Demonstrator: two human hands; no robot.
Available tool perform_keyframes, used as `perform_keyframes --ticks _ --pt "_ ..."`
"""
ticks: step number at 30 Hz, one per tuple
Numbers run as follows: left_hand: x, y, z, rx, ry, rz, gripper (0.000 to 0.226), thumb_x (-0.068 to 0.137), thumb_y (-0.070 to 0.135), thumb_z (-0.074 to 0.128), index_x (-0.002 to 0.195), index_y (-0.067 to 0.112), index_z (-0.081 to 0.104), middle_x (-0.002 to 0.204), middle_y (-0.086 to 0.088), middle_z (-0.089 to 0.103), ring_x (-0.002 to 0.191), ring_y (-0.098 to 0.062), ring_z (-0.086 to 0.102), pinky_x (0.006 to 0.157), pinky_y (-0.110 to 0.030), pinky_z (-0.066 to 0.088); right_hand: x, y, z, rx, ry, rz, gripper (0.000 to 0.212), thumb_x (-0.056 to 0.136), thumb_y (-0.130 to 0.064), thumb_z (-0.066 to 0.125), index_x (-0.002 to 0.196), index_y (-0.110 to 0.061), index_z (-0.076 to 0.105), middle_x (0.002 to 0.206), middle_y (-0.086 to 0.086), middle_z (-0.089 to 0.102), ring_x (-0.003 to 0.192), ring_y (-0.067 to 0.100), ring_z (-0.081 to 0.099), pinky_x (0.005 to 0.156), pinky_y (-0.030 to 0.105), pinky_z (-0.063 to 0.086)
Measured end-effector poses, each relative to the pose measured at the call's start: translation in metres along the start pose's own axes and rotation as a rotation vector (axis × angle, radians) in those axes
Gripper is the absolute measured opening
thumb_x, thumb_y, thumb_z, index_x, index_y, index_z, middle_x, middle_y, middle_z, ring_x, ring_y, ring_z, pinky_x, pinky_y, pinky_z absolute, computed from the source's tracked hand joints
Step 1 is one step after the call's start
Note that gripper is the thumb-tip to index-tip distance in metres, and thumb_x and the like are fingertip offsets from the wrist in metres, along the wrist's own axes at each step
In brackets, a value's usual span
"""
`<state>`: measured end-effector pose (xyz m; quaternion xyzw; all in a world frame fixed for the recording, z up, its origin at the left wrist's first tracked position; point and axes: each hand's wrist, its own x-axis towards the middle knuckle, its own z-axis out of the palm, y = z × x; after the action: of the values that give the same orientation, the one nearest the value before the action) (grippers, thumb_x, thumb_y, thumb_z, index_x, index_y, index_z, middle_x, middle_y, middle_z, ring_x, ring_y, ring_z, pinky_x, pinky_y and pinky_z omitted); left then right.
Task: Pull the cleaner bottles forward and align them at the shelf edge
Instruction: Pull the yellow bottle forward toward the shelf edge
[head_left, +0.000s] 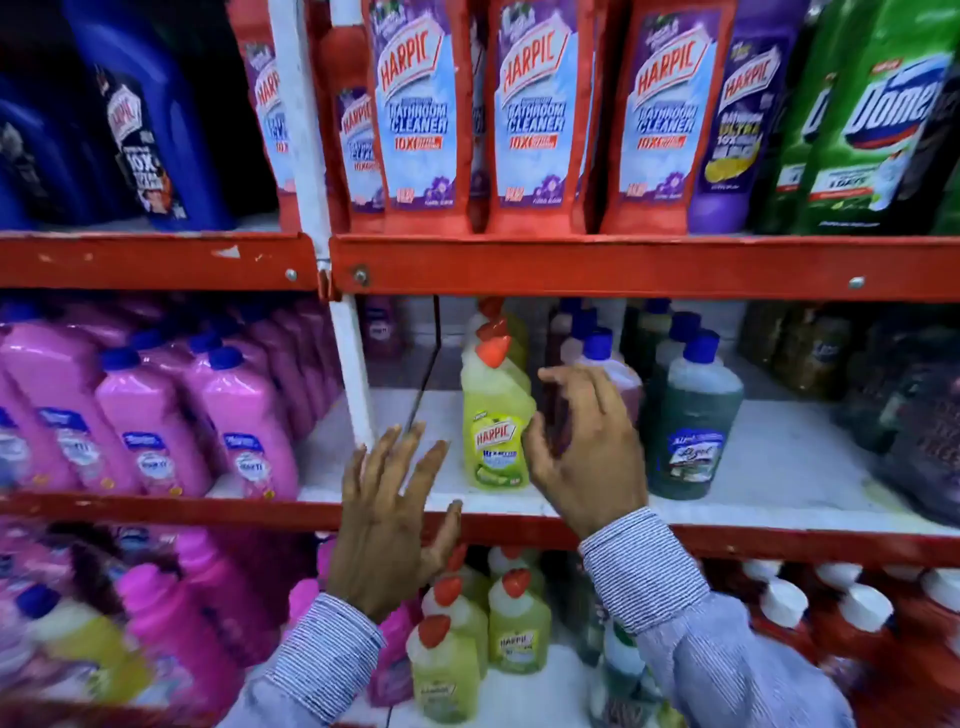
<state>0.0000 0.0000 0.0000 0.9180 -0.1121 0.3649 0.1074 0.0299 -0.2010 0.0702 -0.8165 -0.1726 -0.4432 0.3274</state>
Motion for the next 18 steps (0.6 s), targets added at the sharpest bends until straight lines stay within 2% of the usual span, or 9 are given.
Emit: perform_keyframes --ticks 2,4,8,13,18 --pt "-0.013 -0.01 0.02 -0.021 -0.117 -0.056 0.062 0.085 0.047 0.055 0.14 0.02 0.049 0.151 -0.009 0.048 0.136 -0.034 0.046 0.112 -0.057 0.036 -0.013 0.005 0.028 0.076 -0.09 0.179 0.051 0.074 -0.02 0.065 0.122 -0.01 0.052 0.116 0.007 0.055 0.103 0.026 0.055 0.093 0.04 0.048" --pt "-0.028 -0.018 0.042 -0.042 -0.231 -0.072 0.062 0.085 0.047 0.053 0.14 0.02 0.047 0.149 -0.009 0.049 0.135 -0.034 0.047 0.113 -0.055 0.036 -0.03 0.008 0.056 0.077 -0.182 0.355 0.066 0.069 -0.028 0.067 0.127 -0.007 0.045 0.121 0.011 0.051 0.111 0.029 0.05 0.098 0.04 0.044" --pt "-0.036 -0.029 0.066 -0.083 -0.254 -0.072 0.056 0.085 0.042 0.054 0.134 0.018 0.05 0.138 -0.01 0.059 0.128 -0.032 0.053 0.113 -0.046 0.028 -0.037 0.008 0.099 -0.029 -0.229 0.594 0.088 0.062 -0.038 0.079 0.128 0.003 0.039 0.126 0.023 0.05 0.116 0.04 0.045 0.101 0.042 0.035" --pt "-0.038 -0.036 0.077 -0.102 -0.239 -0.037 0.049 0.084 0.042 0.056 0.127 0.018 0.054 0.12 -0.006 0.066 0.116 -0.028 0.058 0.111 -0.044 0.03 -0.026 0.004 0.132 -0.055 -0.109 0.73 0.118 0.05 -0.05 0.086 0.141 -0.005 0.028 0.137 0.02 0.046 0.126 0.038 0.045 0.103 0.046 0.041" --pt "-0.038 -0.036 0.076 -0.144 -0.215 -0.039 0.047 0.081 0.039 0.06 0.122 0.018 0.058 0.112 -0.005 0.066 0.107 -0.028 0.059 0.112 -0.042 0.029 -0.023 0.001 0.147 0.014 0.016 0.799 0.115 0.045 -0.052 0.085 0.137 -0.016 0.027 0.135 0.013 0.049 0.121 0.036 0.051 0.093 0.049 0.047"
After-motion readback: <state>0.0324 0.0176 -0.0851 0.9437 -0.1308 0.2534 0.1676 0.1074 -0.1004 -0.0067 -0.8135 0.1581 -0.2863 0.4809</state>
